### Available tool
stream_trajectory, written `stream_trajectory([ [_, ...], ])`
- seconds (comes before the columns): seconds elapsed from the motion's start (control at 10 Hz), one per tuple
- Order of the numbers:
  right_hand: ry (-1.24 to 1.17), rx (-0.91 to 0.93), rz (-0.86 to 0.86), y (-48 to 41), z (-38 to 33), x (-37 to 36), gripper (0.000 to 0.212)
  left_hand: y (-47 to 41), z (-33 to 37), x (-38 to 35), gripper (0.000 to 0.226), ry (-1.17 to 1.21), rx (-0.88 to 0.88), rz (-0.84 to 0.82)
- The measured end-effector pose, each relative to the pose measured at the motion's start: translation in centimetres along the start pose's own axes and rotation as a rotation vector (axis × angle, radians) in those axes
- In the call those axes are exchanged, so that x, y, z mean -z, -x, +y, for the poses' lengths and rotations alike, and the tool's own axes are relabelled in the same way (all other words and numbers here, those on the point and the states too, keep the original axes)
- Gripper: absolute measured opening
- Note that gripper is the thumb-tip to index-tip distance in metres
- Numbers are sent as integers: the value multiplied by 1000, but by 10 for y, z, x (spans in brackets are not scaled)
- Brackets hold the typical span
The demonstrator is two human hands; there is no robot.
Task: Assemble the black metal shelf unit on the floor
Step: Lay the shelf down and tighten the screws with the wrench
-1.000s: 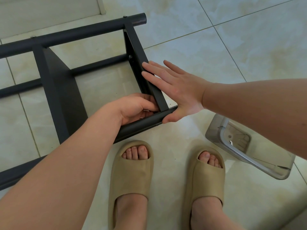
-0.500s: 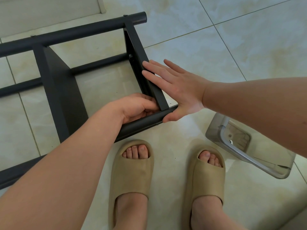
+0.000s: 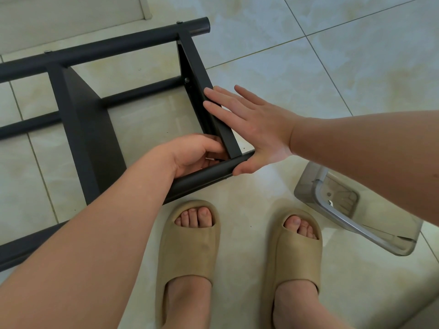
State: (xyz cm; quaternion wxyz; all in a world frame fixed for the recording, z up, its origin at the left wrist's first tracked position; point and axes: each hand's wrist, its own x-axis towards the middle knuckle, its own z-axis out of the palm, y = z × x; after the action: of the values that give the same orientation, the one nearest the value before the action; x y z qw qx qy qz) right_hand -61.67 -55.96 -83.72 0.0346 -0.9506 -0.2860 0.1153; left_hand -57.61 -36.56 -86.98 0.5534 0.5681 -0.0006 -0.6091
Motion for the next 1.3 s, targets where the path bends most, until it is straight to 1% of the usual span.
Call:
stream_trajectory([
  [0.1, 1, -1, -6, 0, 0, 0, 129, 0, -1, -2, 18, -126, -13, 35],
  [0.2, 2, 0, 1, 0, 0, -1, 128, -1, -2, -2, 20, -99, -35, 42],
  [0.4, 0, 0, -2, 0, 0, 0, 129, 0, -1, -2, 11, -77, -42, 74],
  [0.5, -3, 0, 3, 0, 0, 0, 128, 0, -1, -2, 12, -56, -38, 73],
  [0.8, -3, 3, 7, 0, 0, 0, 128, -1, -1, 0, 14, 5, -46, 18],
  [0.9, 0, 3, 7, 0, 0, -1, 128, 0, 0, -1, 16, 60, -18, -37],
  [1.0, 4, 3, 6, 0, 0, -1, 128, 1, 0, -1, 17, -22, 47, -46],
  [1.1, -1, 4, 9, 0, 0, -1, 128, 1, -1, -2, 14, -86, 24, -10],
  [1.3, -2, 3, 7, 0, 0, -1, 128, -2, -2, 0, 20, -74, -38, 33],
])
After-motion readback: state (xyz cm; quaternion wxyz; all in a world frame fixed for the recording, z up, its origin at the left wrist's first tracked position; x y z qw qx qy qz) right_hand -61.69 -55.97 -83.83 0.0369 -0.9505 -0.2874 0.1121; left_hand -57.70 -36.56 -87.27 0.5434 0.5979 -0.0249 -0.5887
